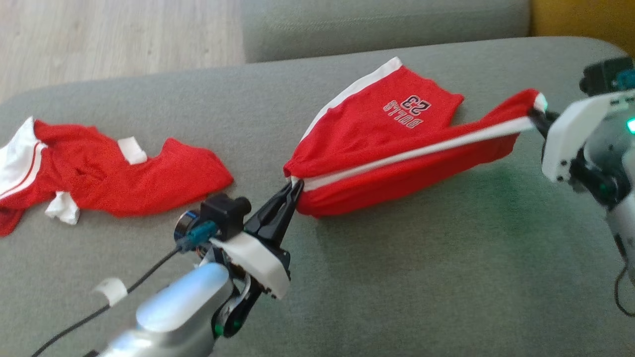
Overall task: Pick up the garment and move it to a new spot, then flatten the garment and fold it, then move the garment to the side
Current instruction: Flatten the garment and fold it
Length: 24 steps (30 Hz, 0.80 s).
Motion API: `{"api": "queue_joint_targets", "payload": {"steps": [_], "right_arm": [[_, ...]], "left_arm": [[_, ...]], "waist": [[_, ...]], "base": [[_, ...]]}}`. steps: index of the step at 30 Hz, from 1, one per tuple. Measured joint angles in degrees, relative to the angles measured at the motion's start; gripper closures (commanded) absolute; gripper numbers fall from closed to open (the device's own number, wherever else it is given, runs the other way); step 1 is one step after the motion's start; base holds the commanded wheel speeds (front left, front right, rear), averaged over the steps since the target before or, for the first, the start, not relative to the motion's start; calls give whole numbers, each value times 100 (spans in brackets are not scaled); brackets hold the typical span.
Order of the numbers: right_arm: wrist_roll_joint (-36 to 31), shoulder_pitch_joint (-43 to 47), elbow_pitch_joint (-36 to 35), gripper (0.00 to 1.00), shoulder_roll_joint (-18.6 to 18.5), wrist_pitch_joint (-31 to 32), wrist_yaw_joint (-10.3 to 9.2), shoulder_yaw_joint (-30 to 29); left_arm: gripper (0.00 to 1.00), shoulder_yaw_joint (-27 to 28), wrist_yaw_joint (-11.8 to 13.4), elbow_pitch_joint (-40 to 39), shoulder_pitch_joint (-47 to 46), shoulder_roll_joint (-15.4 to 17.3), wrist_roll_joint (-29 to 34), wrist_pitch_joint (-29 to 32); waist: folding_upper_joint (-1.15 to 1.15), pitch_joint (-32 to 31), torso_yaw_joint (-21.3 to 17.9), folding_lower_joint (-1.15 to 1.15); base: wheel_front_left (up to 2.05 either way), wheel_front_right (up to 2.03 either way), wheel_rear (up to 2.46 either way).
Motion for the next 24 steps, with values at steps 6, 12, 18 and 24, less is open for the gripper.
{"api": "queue_joint_targets", "payload": {"steps": [6, 12, 18, 24], "right_arm": [[-334, -572, 398, 100, 160, -79, 0, 36], [-542, -1060, 803, 100, 320, -211, 0, 210], [-768, -1547, 1330, 100, 416, -455, 0, 308], [-1038, -2131, 1871, 100, 434, -805, 0, 344]], "left_arm": [[100, 18, -107, 218, -293, -119, -18, 43], [100, 21, -220, 469, -526, -242, -11, 43], [100, 21, -353, 715, -749, -406, -10, 43], [100, 30, -463, 988, -1274, -684, 47, 83]], "waist": [[0, 290, 229, 0], [0, 587, 452, 0], [0, 889, 651, 0], [0, 1251, 827, 0]], "base": [[0, 0, 0], [0, 0, 0], [0, 0, 0], [0, 0, 0]]}}
